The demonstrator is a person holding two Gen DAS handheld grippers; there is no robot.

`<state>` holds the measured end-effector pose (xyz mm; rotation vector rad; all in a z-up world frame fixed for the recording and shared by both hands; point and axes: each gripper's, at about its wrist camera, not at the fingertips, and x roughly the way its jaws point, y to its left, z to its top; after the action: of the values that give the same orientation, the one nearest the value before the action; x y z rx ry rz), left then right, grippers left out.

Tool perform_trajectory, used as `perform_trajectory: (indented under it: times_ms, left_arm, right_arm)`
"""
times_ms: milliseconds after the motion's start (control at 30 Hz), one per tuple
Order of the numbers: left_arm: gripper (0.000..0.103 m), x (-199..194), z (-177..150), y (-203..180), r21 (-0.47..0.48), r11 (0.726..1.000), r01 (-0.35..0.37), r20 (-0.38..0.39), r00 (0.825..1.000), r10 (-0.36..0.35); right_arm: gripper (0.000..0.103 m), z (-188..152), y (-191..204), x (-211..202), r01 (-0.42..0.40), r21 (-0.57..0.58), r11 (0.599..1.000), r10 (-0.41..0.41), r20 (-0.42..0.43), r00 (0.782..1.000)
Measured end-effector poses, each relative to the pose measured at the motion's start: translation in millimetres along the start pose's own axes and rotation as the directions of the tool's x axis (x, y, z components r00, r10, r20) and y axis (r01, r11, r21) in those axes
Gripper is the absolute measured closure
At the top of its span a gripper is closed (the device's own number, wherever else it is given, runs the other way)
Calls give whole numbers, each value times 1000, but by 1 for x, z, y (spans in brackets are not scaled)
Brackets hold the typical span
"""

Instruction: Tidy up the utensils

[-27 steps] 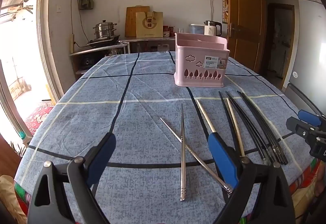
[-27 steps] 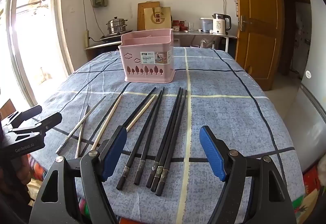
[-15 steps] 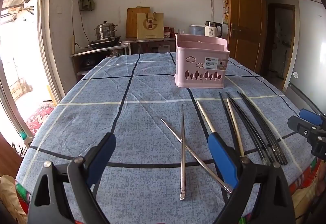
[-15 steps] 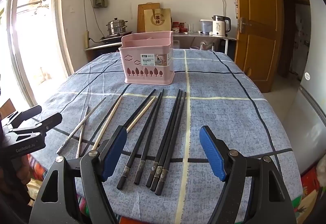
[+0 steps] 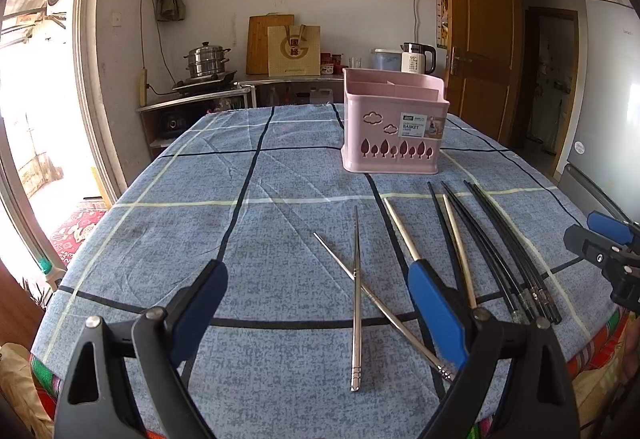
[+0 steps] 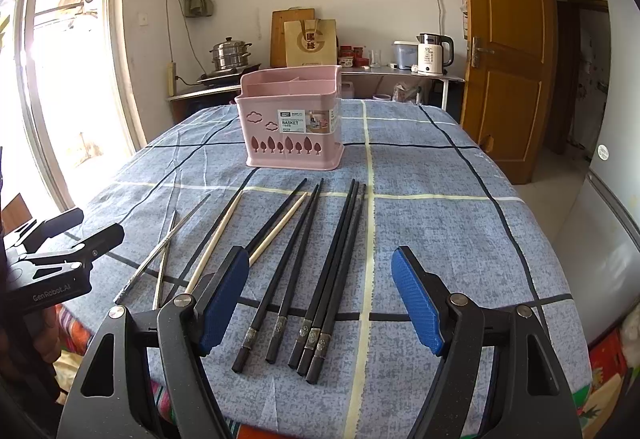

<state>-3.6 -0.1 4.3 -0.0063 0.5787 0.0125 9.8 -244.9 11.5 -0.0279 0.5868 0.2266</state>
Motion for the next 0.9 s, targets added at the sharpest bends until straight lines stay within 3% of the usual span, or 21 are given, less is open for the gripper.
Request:
perform_trajectory:
  times_ms: [900]
  left_arm:
    - [9,-5,1,-4,2,1000,4,9,1000,-4]
  right_arm:
    - [29,0,1,-2,1,-2,1000,-1,8,1000]
